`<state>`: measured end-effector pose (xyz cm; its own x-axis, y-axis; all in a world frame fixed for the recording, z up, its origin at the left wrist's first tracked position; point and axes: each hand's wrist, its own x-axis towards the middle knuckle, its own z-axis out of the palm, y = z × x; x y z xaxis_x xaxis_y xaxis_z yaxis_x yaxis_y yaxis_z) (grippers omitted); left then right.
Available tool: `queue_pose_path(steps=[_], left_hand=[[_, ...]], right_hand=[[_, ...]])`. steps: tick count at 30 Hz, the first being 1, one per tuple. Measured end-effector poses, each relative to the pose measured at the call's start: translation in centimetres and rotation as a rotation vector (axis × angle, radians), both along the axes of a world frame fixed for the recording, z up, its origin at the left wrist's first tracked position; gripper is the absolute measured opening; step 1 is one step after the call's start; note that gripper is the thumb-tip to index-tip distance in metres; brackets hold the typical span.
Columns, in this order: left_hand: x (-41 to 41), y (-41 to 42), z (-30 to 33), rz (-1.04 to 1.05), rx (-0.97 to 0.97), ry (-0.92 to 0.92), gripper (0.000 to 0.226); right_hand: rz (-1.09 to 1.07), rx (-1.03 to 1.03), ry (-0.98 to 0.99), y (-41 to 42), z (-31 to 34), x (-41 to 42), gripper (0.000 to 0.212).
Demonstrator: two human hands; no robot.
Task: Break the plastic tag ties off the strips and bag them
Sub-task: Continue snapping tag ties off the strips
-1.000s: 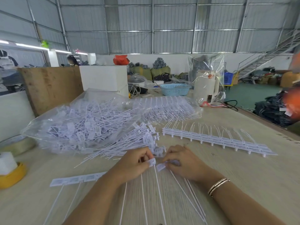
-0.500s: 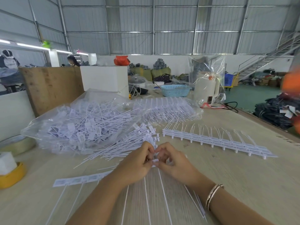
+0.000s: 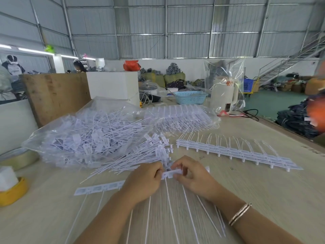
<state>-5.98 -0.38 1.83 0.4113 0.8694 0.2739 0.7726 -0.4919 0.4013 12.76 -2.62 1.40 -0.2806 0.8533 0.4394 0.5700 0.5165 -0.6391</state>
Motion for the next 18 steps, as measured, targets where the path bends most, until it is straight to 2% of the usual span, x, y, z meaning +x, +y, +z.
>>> queue_pose_path(steps=[4, 8, 18], left_hand=[[0.28, 0.27, -0.64, 0.026, -0.019, -0.118, 0.019], [0.31, 0.19, -0.88, -0.027, -0.019, -0.147, 0.015], [-0.08, 0.37, -0.78, -0.153, -0.002, -0.309, 0.01]], right_hand=[[-0.078, 0.117, -0.191, 0.25, -0.09, -0.2, 0.022], [-0.146, 0.233, -0.331, 0.3, -0.04, 0.03, 0.019], [-0.165, 0.407, -0.533, -0.15, 0.89, 0.4, 0.025]])
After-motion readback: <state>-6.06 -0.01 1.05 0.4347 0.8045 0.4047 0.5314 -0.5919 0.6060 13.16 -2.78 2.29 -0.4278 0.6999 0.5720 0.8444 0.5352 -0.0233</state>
